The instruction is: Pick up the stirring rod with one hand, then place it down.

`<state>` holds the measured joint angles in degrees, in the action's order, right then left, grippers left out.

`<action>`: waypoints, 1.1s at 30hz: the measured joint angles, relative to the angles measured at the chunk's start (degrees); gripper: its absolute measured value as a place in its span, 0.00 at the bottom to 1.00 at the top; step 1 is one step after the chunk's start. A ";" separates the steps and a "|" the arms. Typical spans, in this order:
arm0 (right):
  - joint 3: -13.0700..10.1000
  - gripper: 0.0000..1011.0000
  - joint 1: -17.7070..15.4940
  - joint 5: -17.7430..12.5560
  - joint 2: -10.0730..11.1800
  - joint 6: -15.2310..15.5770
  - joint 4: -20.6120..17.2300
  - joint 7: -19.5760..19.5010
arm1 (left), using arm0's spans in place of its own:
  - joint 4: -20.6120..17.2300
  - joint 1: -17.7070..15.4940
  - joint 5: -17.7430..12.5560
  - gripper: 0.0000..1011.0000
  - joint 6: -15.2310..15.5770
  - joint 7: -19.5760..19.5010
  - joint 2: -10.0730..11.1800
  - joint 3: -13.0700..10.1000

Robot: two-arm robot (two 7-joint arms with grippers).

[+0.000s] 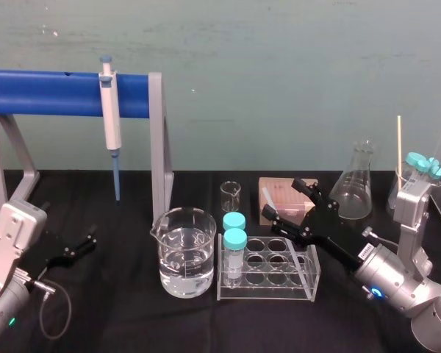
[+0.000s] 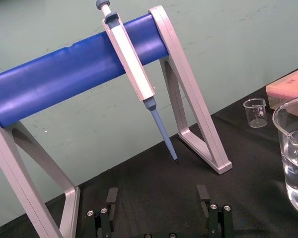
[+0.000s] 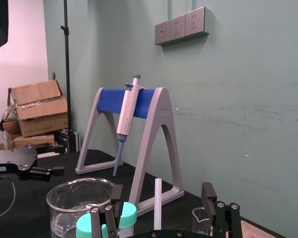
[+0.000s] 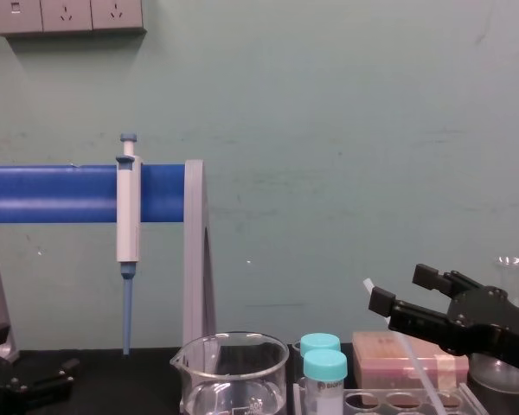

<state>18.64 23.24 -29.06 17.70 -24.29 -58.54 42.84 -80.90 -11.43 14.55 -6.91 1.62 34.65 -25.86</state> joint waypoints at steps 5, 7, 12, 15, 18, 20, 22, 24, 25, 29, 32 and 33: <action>0.00 0.99 0.00 0.00 0.00 0.00 0.00 0.00 | 0.00 0.00 0.00 0.99 0.00 0.00 0.00 0.00; 0.00 0.99 0.00 0.00 0.00 0.00 0.00 0.00 | 0.00 0.00 0.00 0.99 0.00 0.00 0.00 0.00; -1.31 0.99 -1.11 3.45 0.18 -3.29 -2.32 -5.16 | 0.00 0.00 0.00 0.99 0.00 0.00 0.00 0.00; -2.59 0.99 -1.86 5.70 0.20 -4.35 -3.81 -8.97 | 0.00 0.00 0.00 0.99 0.00 0.00 0.00 0.00; -4.95 0.99 -3.38 9.27 0.35 -4.25 -6.27 -15.82 | 0.00 0.00 0.00 0.99 0.00 0.00 0.00 0.00; -5.97 0.99 -4.09 10.52 0.47 -3.51 -7.34 -18.51 | 0.00 0.00 0.00 0.99 0.00 0.00 0.00 0.00; -7.40 0.99 -5.24 11.97 0.71 -1.75 -8.86 -21.88 | 0.00 0.00 0.00 0.99 0.00 0.00 0.00 0.00; -8.22 0.99 -5.95 12.52 0.83 -0.37 -9.84 -23.58 | 0.00 0.00 0.00 0.99 0.00 0.00 0.00 0.00; -8.62 0.99 -6.33 12.74 0.90 0.32 -10.33 -24.23 | 0.00 0.00 0.00 0.99 0.00 0.00 0.00 0.00; -10.08 0.99 -8.84 13.11 1.31 6.40 -12.89 -26.68 | 0.00 0.00 0.00 0.99 0.00 0.00 0.00 0.00; -10.66 0.99 -10.13 12.98 1.49 11.29 -14.02 -27.51 | 0.00 0.00 0.00 0.99 0.00 0.00 0.00 0.00; -10.78 0.99 -10.34 12.97 1.50 12.41 -14.22 -27.65 | 0.00 0.00 0.00 0.99 0.00 0.00 0.00 0.00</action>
<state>7.87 12.90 -16.09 19.20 -11.88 -72.75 15.18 -80.90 -11.43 14.54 -6.90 1.62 34.65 -25.86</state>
